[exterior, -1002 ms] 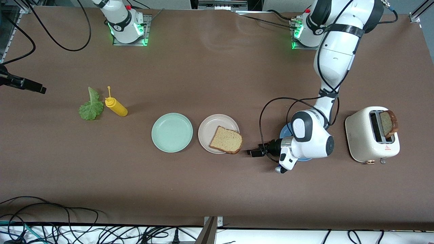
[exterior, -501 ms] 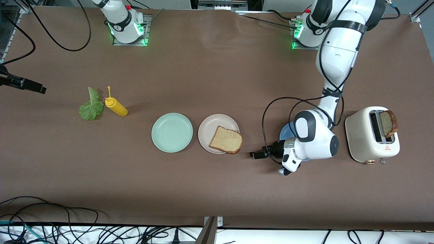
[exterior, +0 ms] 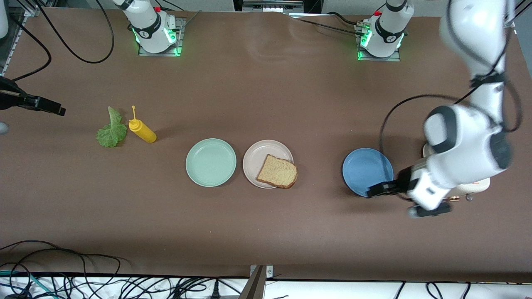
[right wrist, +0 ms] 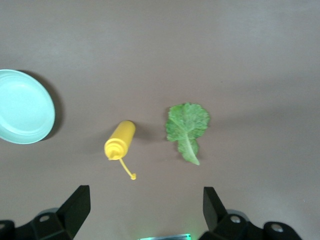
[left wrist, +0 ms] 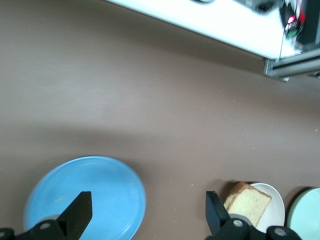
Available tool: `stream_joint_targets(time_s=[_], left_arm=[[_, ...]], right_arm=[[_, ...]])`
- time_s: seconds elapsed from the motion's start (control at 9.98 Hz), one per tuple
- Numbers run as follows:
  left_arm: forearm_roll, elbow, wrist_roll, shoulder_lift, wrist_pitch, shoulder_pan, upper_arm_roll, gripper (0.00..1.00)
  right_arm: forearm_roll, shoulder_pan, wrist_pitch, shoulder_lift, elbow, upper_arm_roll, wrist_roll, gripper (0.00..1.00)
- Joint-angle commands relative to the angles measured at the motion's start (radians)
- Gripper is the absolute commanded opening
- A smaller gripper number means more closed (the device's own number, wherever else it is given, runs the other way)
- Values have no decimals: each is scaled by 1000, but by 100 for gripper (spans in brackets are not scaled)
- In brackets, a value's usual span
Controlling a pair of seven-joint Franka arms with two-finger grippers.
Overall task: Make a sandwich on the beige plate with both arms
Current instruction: 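Withdraw the left gripper while the right gripper reaches toward the lettuce, then grasp the green lettuce leaf with the right gripper and lift it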
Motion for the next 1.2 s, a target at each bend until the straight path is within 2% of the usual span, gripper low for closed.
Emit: stream_joint_targets(time_s=[0.0,0.1,0.3,0.4,0.5,0.6,0.8,1.1], left_arm=[[144,-156,10,-235,-117,43,-8,100],[250,-153,8,-299,-187,46,-13,100],[376,-147,7,-396,-321,60,-14,100],[436,-147,10,-430,-365,83,-14,100],[471,-135,10,-438,-407,95,-10,100],[490,-105,10,-436,-450,117,-4,100],[449,-84,13,-447,-519,166,-10,100],[444,-64,7,-444,-522,163,-11,100]], right_arm=[[7,-8,-1,6,-9,-5,0,100],[-15,-11,2,37,-12,-6,-6,100],[-59,-16,33,101,-30,-19,-3,100],[-59,-17,72,113,-76,-35,-3,100],[-59,-19,167,114,-157,-54,-9,100],[-59,-19,267,114,-248,-60,-10,100],[-59,-19,426,118,-400,-60,-2,100],[-59,-22,459,231,-428,-68,-3,100]])
